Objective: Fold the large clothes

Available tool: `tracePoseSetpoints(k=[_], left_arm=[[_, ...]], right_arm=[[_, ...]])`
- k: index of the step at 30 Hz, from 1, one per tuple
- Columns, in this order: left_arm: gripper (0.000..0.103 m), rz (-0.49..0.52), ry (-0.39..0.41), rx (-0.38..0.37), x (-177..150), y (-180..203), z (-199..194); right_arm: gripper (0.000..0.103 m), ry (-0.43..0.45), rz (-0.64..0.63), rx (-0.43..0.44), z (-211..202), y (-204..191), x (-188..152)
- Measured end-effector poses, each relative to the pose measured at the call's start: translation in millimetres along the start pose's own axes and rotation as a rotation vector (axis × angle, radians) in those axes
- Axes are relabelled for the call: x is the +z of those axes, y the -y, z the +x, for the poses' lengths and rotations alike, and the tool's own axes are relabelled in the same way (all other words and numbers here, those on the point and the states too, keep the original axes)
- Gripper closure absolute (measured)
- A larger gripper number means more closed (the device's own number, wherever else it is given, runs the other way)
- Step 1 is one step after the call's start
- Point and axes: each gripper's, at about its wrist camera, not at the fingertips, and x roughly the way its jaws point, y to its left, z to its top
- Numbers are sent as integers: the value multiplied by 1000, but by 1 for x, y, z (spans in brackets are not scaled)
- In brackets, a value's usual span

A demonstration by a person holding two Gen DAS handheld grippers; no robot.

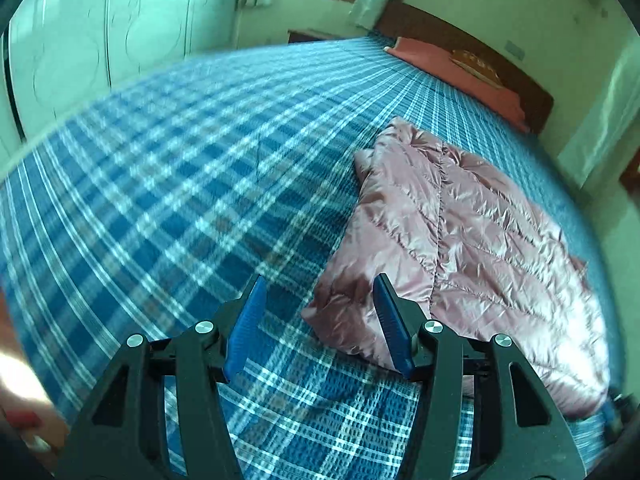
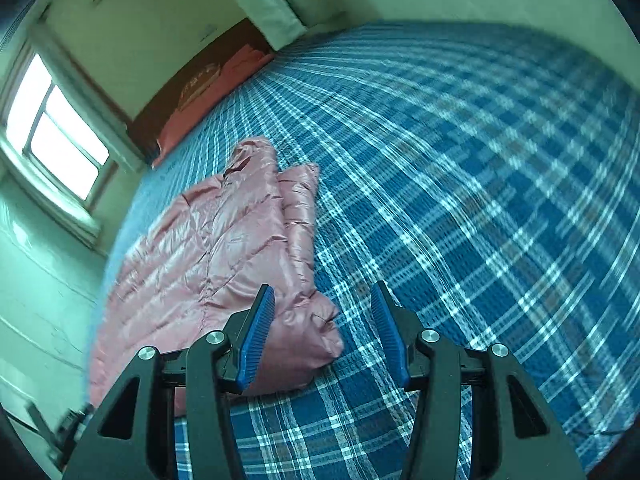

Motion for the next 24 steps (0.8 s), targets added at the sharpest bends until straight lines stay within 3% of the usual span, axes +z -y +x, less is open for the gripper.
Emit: tracePoseSetpoints(k=[5,8,14,20,24], left_arm=[[48,99,120,36,8,26,-29],[48,146,141,-4,12,47,-35],[48,263,27,-63,9,114,9],[48,332,-25,-33,1,165,57],[48,416,-71,25,-11,178,88]], right_arm=[[52,37,-173,-41,-8,-51,2],[52,21,-272,-18,3,-86,-3],[52,-94,-455,-3,52,-156,-18],[52,-107,-556,5,86,-207,-29],[52,-172,-611,-57,127,-205,-45]])
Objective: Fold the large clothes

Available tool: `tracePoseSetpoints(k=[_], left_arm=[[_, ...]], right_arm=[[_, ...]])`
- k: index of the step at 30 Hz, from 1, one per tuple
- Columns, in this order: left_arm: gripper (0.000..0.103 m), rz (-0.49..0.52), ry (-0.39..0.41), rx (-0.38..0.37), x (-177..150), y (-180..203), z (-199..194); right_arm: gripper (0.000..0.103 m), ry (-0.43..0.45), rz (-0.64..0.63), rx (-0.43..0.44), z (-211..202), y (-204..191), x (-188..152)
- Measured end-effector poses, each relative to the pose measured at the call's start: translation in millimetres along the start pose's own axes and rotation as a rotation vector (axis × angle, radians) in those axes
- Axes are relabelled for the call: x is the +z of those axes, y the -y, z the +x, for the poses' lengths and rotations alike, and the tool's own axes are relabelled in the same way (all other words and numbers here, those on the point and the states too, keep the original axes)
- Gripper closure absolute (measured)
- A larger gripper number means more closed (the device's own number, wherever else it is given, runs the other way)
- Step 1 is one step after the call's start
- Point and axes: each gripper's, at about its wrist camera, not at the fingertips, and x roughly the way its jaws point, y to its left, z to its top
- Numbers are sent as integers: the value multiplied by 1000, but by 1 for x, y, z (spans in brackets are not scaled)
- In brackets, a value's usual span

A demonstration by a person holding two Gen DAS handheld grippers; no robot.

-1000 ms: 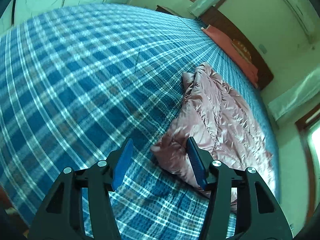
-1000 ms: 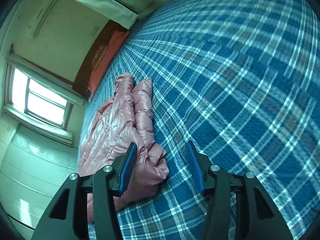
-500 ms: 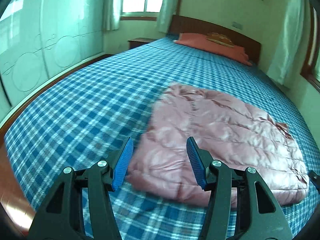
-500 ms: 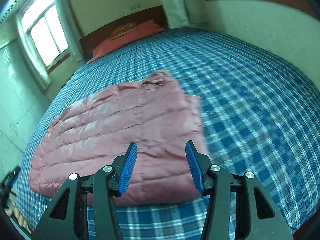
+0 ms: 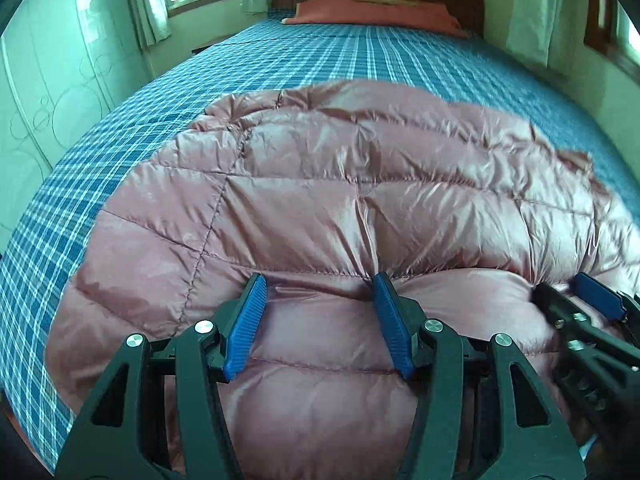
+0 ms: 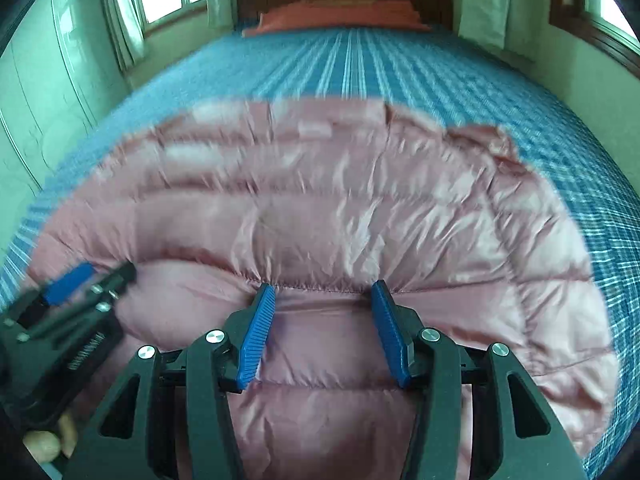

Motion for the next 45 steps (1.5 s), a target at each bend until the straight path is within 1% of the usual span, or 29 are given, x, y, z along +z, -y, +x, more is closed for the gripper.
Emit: tracePoseSetpoints(k=[1,2,4,5,7,8,10,12,13,14,15,17,19,20,21,22,23,24,26,28,29,31,32,33,34,37,41,45], left_arm=[[48,13,-4,6,-1,1,2],[51,23,-7,7,1,1,1],[59,26,-15,-16,8,0,-9],[59,19,-10,-24,12,0,-13],[58,-1,39,-32,23,-2,-25],[54,3,60,-28,30,1,-26],[51,16,47,-16,37,7,-15],[51,61,-38,-4,37,16,15],[51,96,-52,18,35,21,23],[52,114,-33,28,37,23,19],[52,114,-22,23,39,23,14],[52,81,12,-9,48,18,2],[51,49,49,1,60,13,-3],[51,47,49,10,63,13,0],[51,52,21,23,64,13,12],[51,63,-24,26,63,17,27],[50,84,-55,38,61,21,40],[50,100,-39,50,58,24,42],[50,109,-20,59,56,23,31],[50,66,0,33,53,14,18],[50,51,8,28,52,9,14],[49,26,19,43,46,-1,13],[47,23,7,42,45,-2,20],[46,22,8,33,41,-4,27],[45,25,23,37,37,-2,28],[45,37,31,54,34,3,30],[45,27,33,45,30,4,32],[45,26,33,43,33,2,37]], right_arm=[[52,3,8,2,3,1,-1],[52,-3,7,0,0,1,1],[52,-4,1,8,-9,2,8],[52,11,15,18,-14,5,14],[52,37,43,15,-20,10,25],[52,41,54,17,-18,12,29],[52,17,67,18,-1,12,35],[49,-26,47,12,19,11,33],[49,-33,23,-2,21,8,33],[49,-34,10,-10,18,6,35],[50,-31,-2,-9,10,5,40],[50,3,14,-2,1,6,47],[49,34,38,-12,-4,7,57],[49,24,42,-8,1,7,59],[49,4,42,-6,8,6,59],[49,-41,39,1,23,5,56],[47,-55,30,2,34,5,52],[47,-40,23,-6,33,4,51],[47,-18,13,-33,17,1,51],[47,9,-9,-47,3,-4,45],[47,30,-25,-68,-5,-6,39],[47,34,-35,-85,-3,-3,36],[44,29,-40,-87,4,-4,31],[43,34,-39,-89,7,-5,26],[43,43,-39,-90,11,-6,24],[43,39,-40,-94,14,-5,24],[43,60,-40,-99,16,-5,23],[43,68,-38,-98,14,-6,20]])
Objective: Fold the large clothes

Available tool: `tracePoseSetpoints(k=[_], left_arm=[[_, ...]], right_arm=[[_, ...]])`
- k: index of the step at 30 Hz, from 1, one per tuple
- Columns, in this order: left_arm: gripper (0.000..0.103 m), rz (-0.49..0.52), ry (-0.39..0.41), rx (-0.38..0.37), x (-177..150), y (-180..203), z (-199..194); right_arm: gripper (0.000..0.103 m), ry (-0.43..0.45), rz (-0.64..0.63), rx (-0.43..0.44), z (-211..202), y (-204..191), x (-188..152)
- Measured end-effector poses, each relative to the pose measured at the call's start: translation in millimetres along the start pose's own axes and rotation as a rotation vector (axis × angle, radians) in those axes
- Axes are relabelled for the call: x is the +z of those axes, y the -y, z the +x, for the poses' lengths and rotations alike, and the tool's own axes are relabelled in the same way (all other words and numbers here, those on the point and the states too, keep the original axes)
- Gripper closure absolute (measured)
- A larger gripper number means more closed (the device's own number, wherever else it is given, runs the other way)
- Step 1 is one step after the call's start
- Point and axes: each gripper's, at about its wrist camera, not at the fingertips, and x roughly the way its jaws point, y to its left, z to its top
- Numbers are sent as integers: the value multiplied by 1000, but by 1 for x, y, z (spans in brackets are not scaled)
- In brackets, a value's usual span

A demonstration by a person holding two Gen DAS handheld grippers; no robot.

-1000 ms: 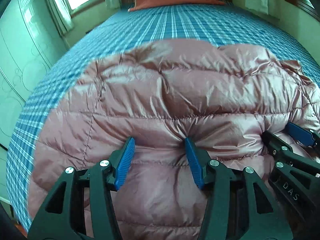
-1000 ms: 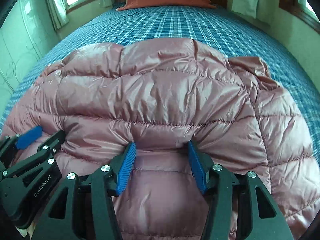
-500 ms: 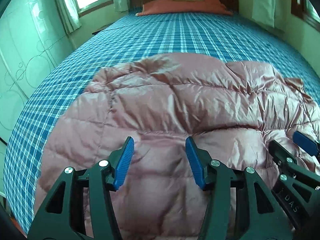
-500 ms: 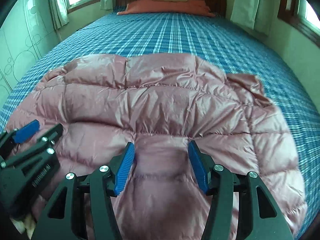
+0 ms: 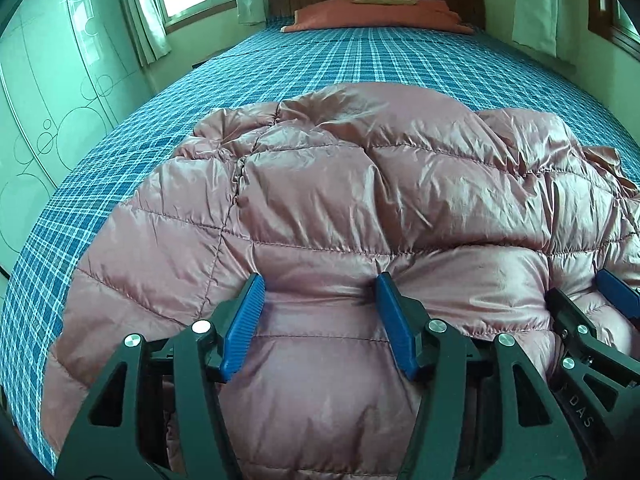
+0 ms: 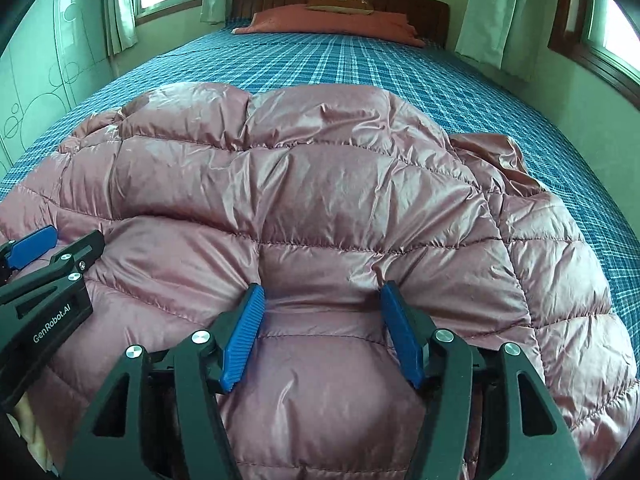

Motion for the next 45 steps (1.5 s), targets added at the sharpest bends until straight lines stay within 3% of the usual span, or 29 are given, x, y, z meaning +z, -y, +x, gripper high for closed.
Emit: tracePoseSetpoints(k=[15,18,22,26,29,34,36,44,45], left_arm=[[45,4,6,3,-7,-4,-14],[44,-51,2,-19,-10,-24,-27],[36,-209,6,-63,-15,-76,-47],[30,-380,-22,-155,-27,-135,-54],[29,-516,-96,-291,-38,-175,-40],[29,-612,-157,-362,-43,-200,-12],[29,-659,-193,-445,-45,-203,5],[27,-603,-227,-592,-31,-185,26],[27,-589,-233,-584,-29,-179,29]], right_arm=[[43,27,-2,-13,-7,-11,-15],[43,30,-1,-13,-7,-11,-16],[43,32,1,-9,-8,-11,-17],[43,36,3,-7,-9,-11,-17],[43,37,3,-5,-9,-10,-16],[43,36,4,-4,-8,-9,-16],[43,36,3,-6,-8,-10,-16],[43,37,1,-9,-8,-11,-16],[43,37,1,-10,-9,-11,-16]])
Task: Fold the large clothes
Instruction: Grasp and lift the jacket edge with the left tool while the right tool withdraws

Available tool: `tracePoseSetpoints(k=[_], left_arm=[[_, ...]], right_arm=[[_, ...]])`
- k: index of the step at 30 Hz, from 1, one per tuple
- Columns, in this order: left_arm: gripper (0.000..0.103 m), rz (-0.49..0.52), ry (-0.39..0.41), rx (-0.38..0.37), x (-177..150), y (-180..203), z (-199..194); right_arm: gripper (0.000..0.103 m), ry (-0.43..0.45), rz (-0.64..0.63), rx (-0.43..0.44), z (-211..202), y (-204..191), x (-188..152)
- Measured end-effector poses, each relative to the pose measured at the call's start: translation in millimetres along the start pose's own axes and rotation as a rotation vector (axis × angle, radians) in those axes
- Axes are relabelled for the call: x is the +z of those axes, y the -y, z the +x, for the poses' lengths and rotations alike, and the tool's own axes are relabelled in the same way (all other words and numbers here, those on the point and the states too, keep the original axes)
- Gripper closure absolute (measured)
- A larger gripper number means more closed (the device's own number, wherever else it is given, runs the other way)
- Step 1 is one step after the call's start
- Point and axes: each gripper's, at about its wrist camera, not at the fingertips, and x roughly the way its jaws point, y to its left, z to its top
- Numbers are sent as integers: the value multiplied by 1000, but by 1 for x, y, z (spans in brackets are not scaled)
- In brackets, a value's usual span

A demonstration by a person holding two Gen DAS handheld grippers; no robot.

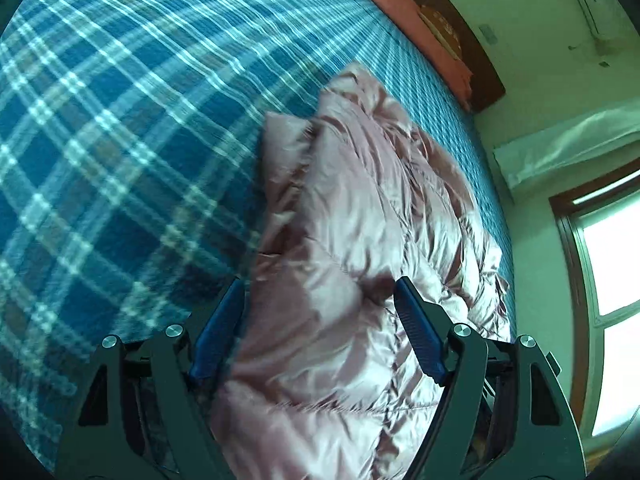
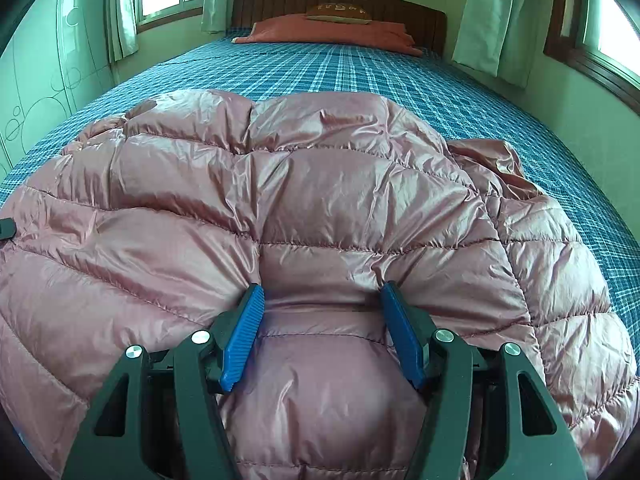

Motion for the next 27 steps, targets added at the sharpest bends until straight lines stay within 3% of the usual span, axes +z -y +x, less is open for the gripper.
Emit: tracePoseSetpoints(k=[5,8,10,12,14,17,27], left_arm=[[32,56,-8,-2,3,13,7],[38,-20,3,-33,10,-1,9],[38,-10,5,-29,11,1,10],[51,83,23,31,6,15,8],[77,130,39,21,2,26,4],[86,133,80,9,-1,38,-7],[91,279,182,-43,-17,118,-56]], right_arm=[[43,0,1,0,0,-1,0],[43,0,1,-1,0,-2,0],[43,0,-2,-5,0,-3,0],[43,0,-2,-6,0,-3,1],[43,1,-2,-8,0,-3,1],[43,-1,-1,-6,0,-3,1],[42,4,47,9,-20,22,9]])
